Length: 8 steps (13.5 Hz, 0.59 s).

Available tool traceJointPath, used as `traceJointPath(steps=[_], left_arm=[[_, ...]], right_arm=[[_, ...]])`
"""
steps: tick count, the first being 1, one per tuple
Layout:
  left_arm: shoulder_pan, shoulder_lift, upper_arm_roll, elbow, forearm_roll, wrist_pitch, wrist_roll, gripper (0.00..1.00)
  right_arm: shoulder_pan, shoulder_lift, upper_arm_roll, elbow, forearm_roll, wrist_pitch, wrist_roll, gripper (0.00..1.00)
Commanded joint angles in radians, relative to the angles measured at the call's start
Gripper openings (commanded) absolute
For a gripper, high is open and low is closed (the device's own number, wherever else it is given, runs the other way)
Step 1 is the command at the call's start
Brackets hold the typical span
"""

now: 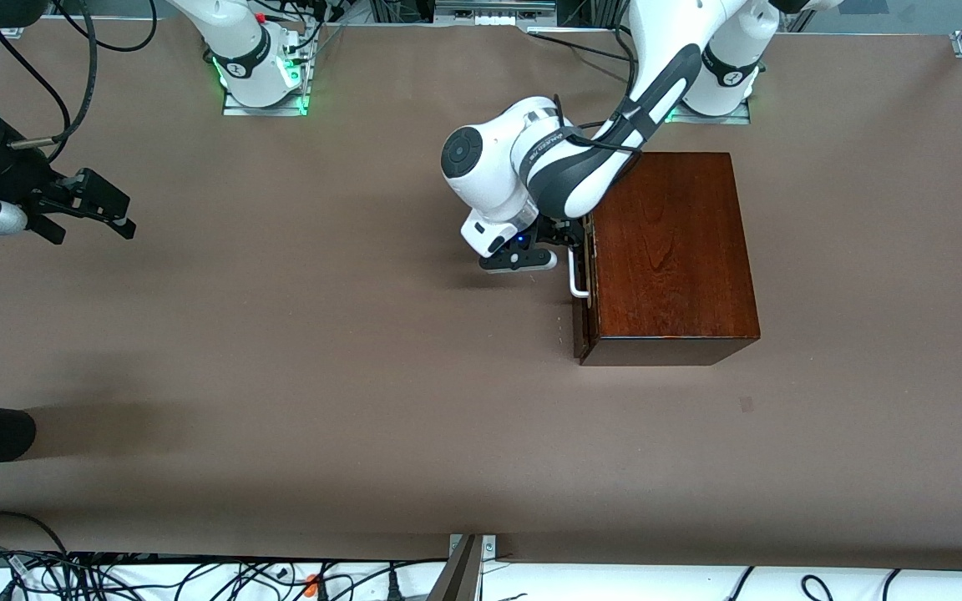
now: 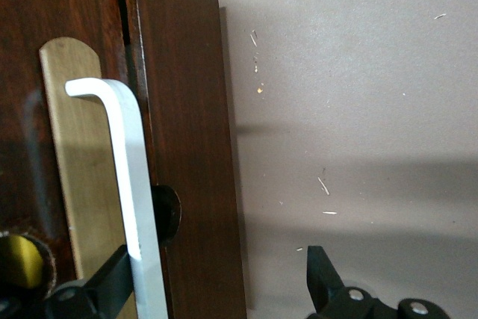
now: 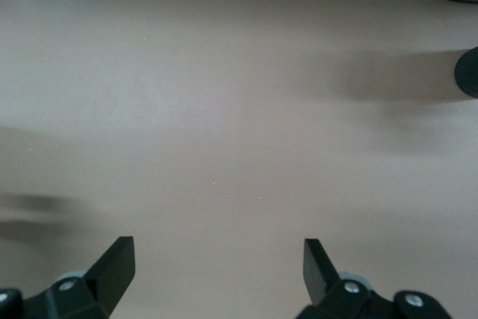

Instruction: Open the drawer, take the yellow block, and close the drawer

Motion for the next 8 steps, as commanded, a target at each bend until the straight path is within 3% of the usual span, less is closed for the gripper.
traceJointPath(steps=[1, 8], left_arm=[[0.001, 0.023, 0.000, 0.025, 0.017, 0.030, 0.012, 1.00], [0.006, 0.039, -0.001, 0.036, 0.005, 0.088, 0.010, 1.00]], right_arm=[[-0.002, 0.007, 0.000, 0.016, 0.019, -0.012, 0.000, 1.00], [-0.002, 0.007, 0.000, 0.016, 0.018, -0.014, -0.003, 1.00]])
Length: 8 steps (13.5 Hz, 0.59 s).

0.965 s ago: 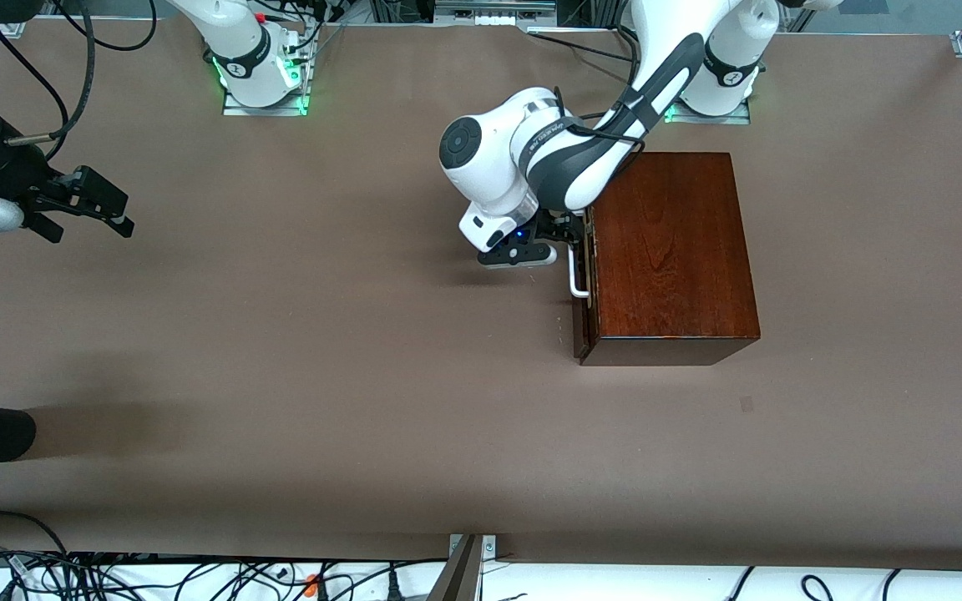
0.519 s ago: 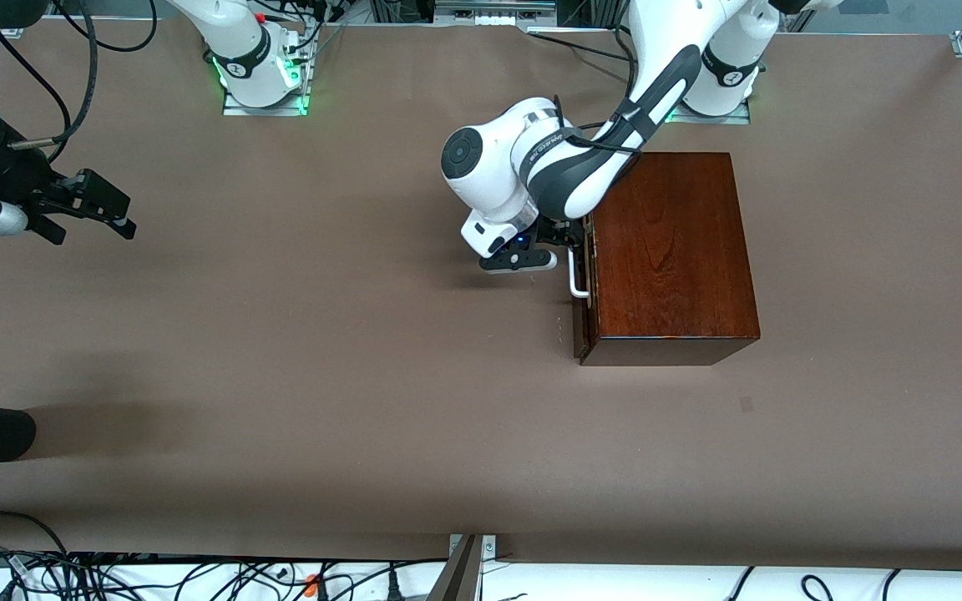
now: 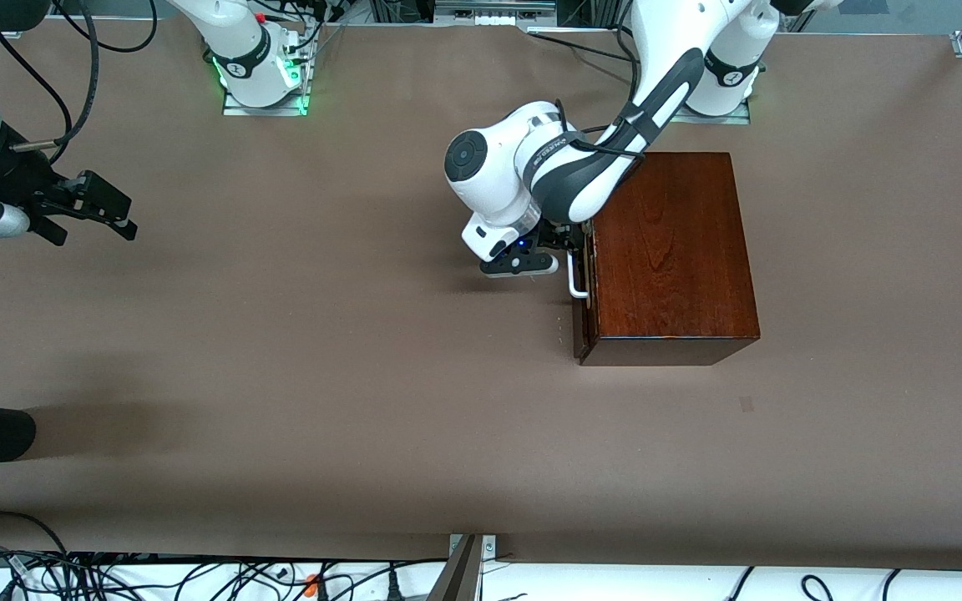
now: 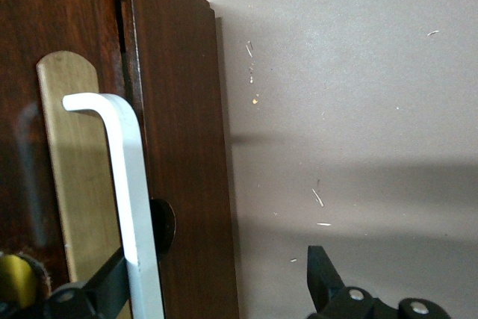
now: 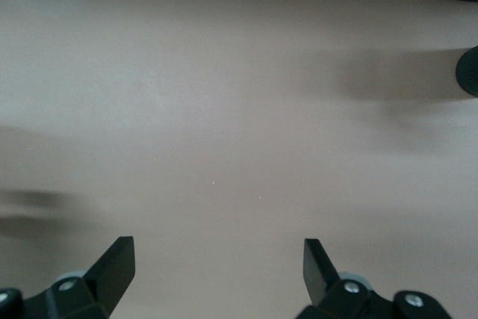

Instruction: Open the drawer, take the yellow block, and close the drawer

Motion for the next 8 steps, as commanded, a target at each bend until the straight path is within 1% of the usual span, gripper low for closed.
traceJointPath(steps=[1, 5, 8], left_arm=[[-0.003, 0.038, -0.004, 0.036, -0.004, 0.077, 0.010, 1.00], [-0.010, 0.039, -0.004, 0.041, -0.040, 0.101, 0.009, 1.00], [-0.016, 0.042, -0.004, 0.062, -0.050, 0.104, 0.009, 1.00]], right_arm=[[-0.002, 0.004, 0.000, 0.017, 0.016, -0.012, -0.001, 1.00], [0.010, 0.002, 0.010, 0.016, 0.007, -0.014, 0.000, 1.00], [0.011, 0.001, 0.023, 0.016, 0.005, -0.049, 0.002, 1.00]])
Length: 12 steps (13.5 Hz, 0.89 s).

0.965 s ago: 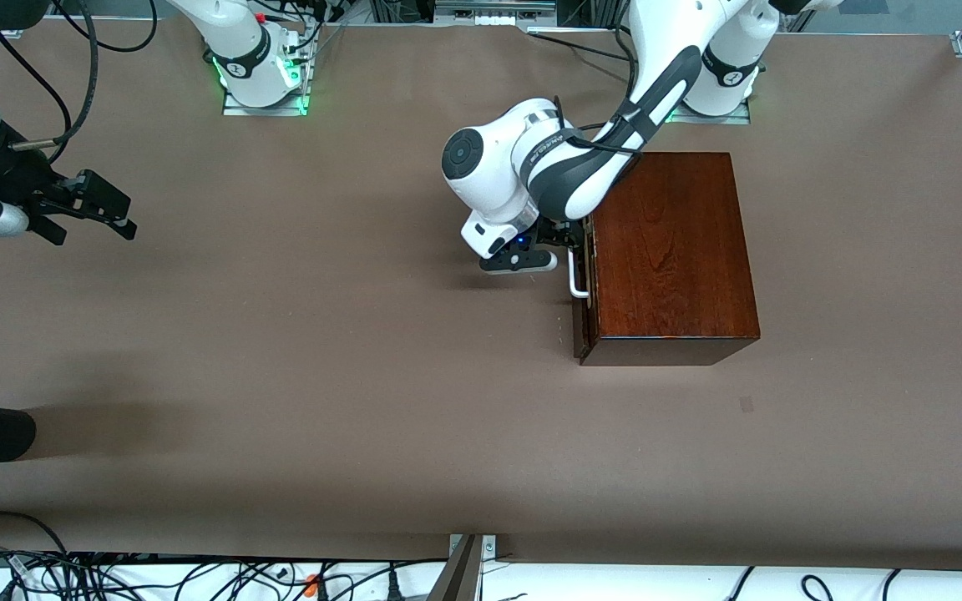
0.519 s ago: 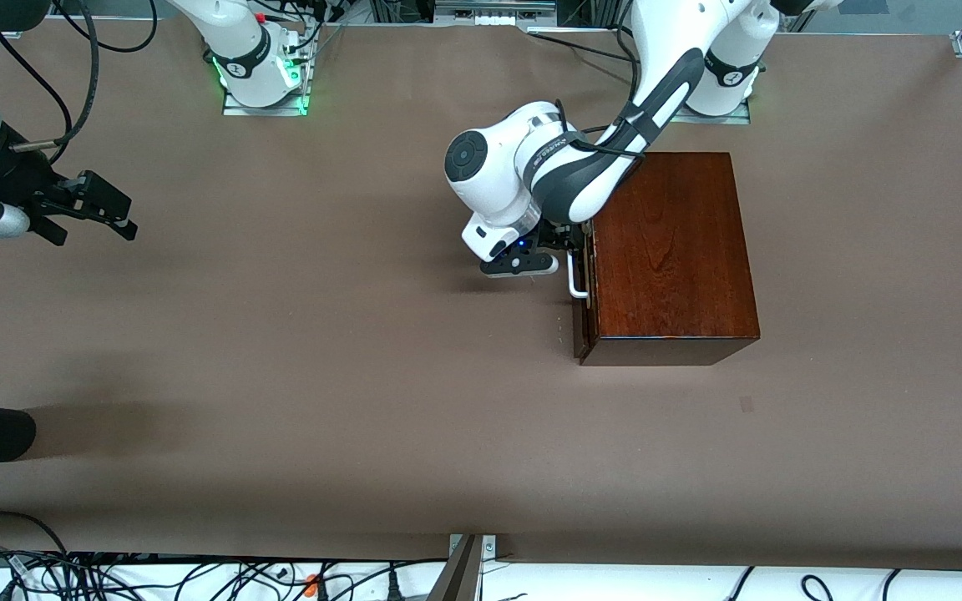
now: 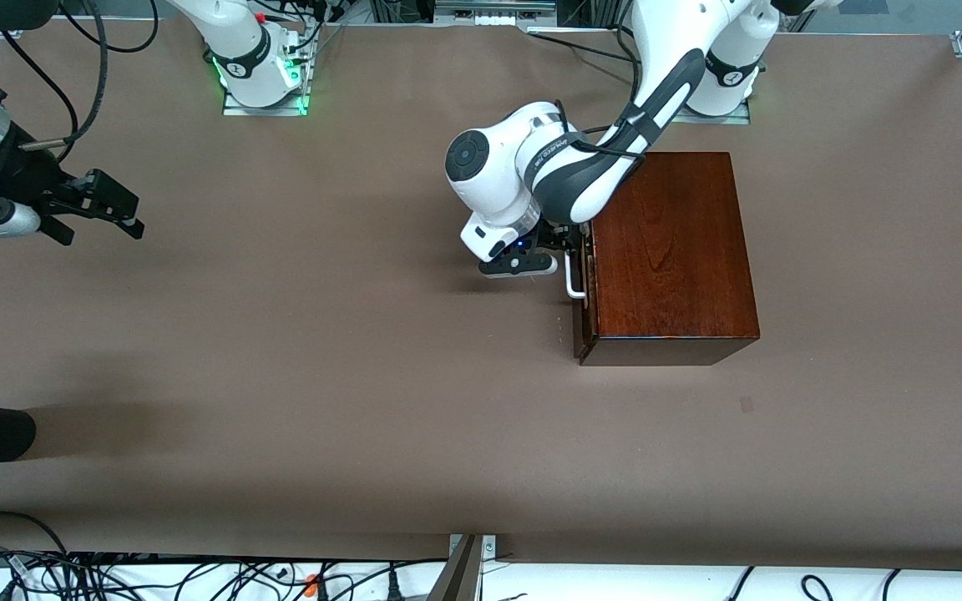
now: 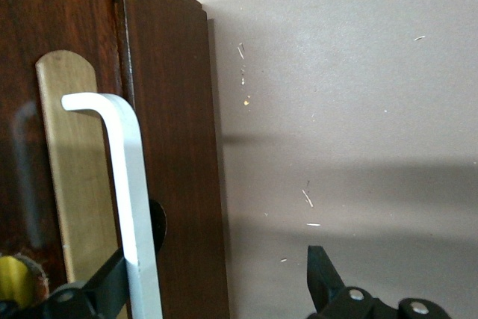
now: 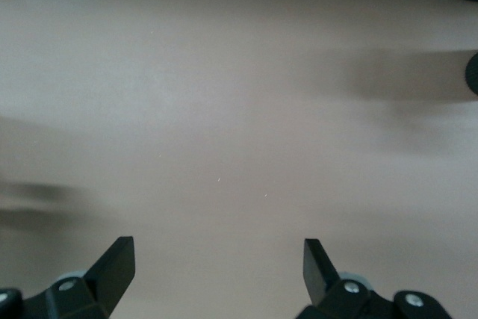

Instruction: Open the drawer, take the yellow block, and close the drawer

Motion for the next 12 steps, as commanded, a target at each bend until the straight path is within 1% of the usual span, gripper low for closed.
traceJointPath(steps=[1, 6, 12], left_arm=[[-0.017, 0.043, -0.004, 0.063, -0.039, 0.082, 0.013, 1.00], [-0.037, 0.087, -0.004, 0.148, -0.039, 0.080, -0.029, 1.00], [-0.080, 0.109, -0.004, 0.182, -0.039, 0.080, -0.076, 1.00]], right_arm=[[0.002, 0.001, 0.011, 0.016, 0.005, -0.037, 0.002, 1.00], [-0.001, 0.001, 0.002, 0.016, 0.005, -0.039, 0.001, 1.00], [-0.001, 0.001, 0.002, 0.016, 0.010, -0.037, 0.004, 1.00]])
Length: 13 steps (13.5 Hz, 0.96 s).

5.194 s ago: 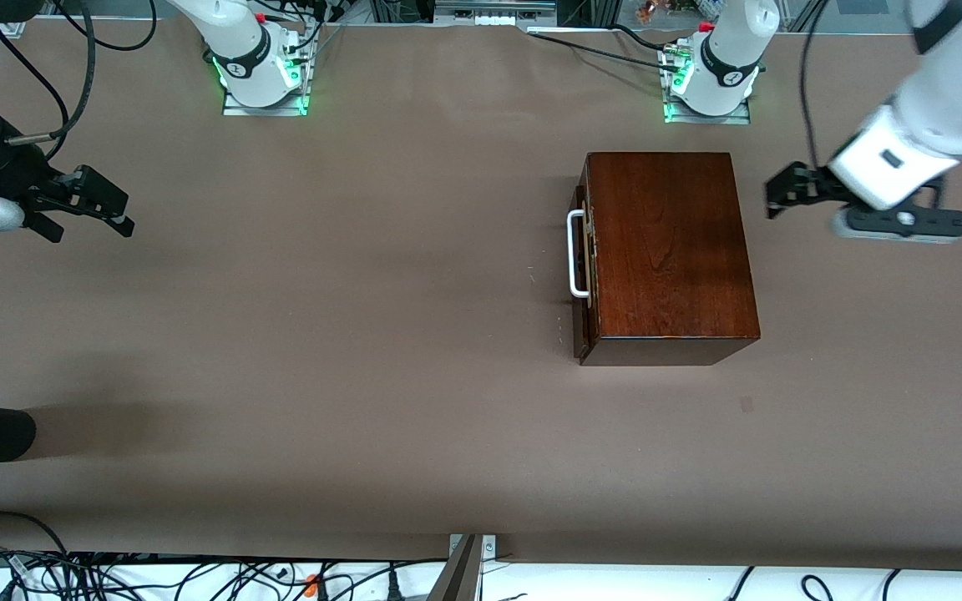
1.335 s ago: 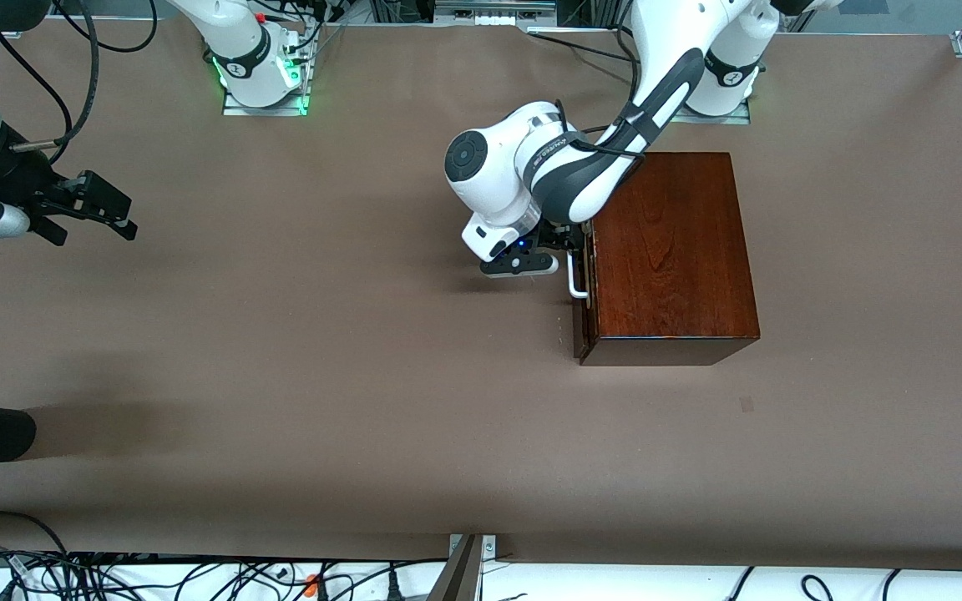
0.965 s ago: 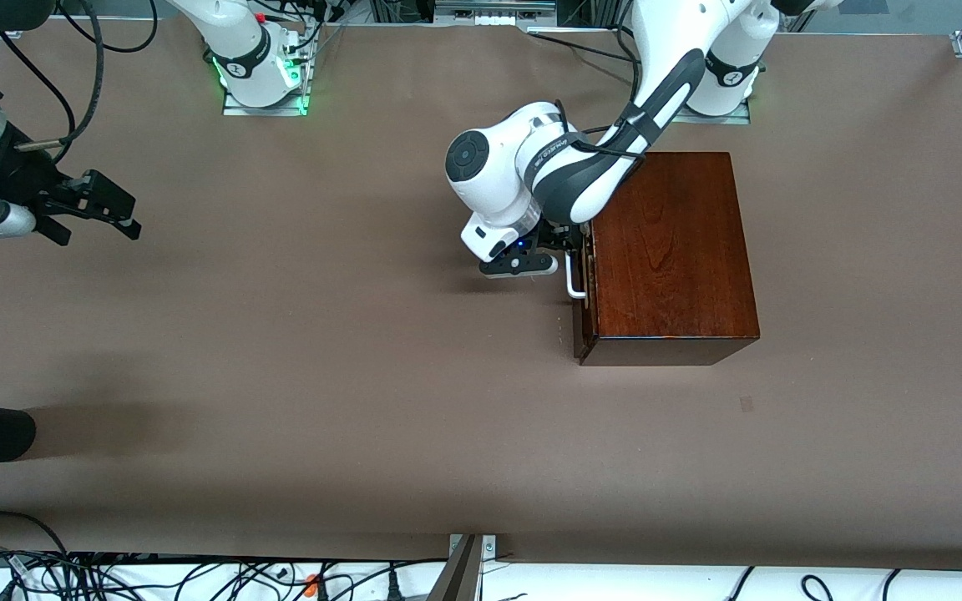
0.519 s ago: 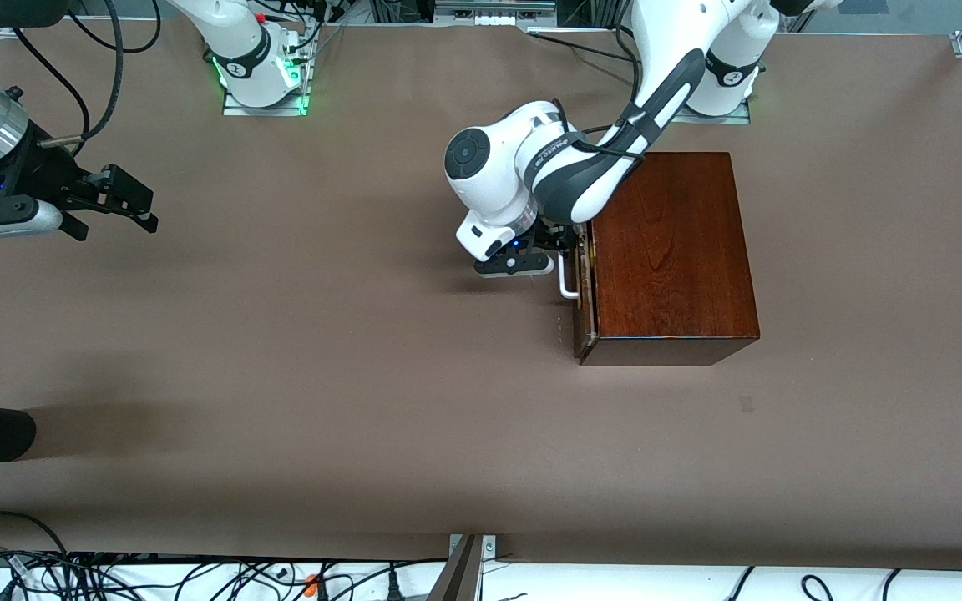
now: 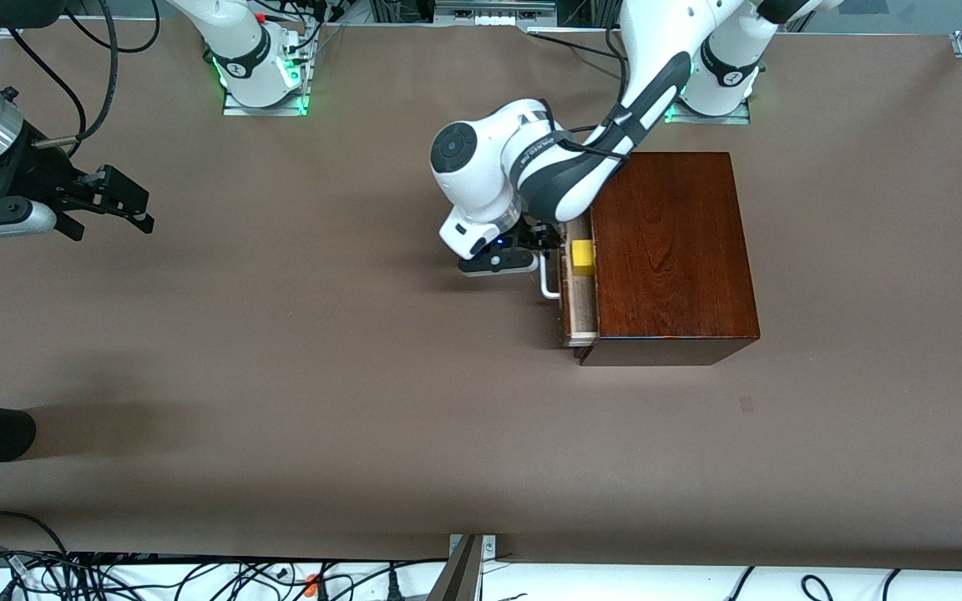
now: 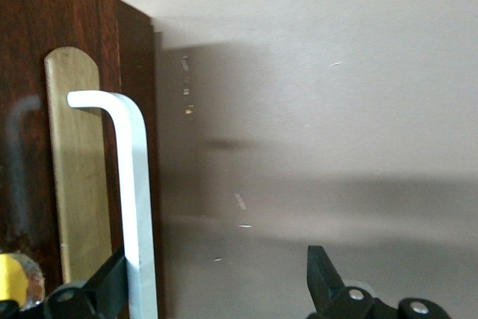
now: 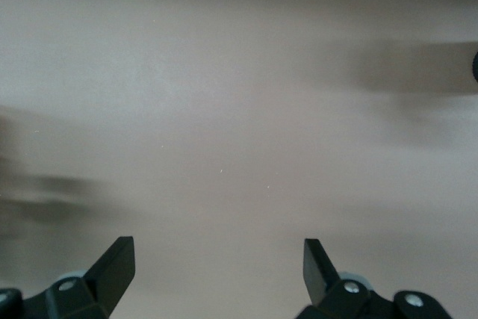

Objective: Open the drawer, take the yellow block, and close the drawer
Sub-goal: 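Pull the drawer handle outward with the left gripper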

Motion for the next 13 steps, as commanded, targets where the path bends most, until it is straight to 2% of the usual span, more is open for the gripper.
traceJointPath(steps=[1, 6, 9, 13], left_arm=[[-0.039, 0.066, -0.001, 0.104, -0.012, 0.021, -0.020, 1.00], [-0.070, 0.099, -0.001, 0.146, -0.011, 0.021, -0.049, 1.00], [-0.096, 0.136, 0.000, 0.212, -0.009, 0.021, -0.077, 1.00], [-0.108, 0.155, 0.000, 0.252, -0.009, 0.021, -0.078, 1.00]], right_arm=[[-0.002, 0.001, 0.000, 0.016, 0.012, -0.020, 0.002, 1.00], [-0.002, 0.001, 0.000, 0.016, 0.013, -0.020, 0.016, 1.00], [-0.002, 0.001, 0.000, 0.017, 0.015, -0.020, 0.013, 1.00], [-0.002, 0.001, 0.000, 0.017, 0.015, -0.020, 0.016, 1.00]])
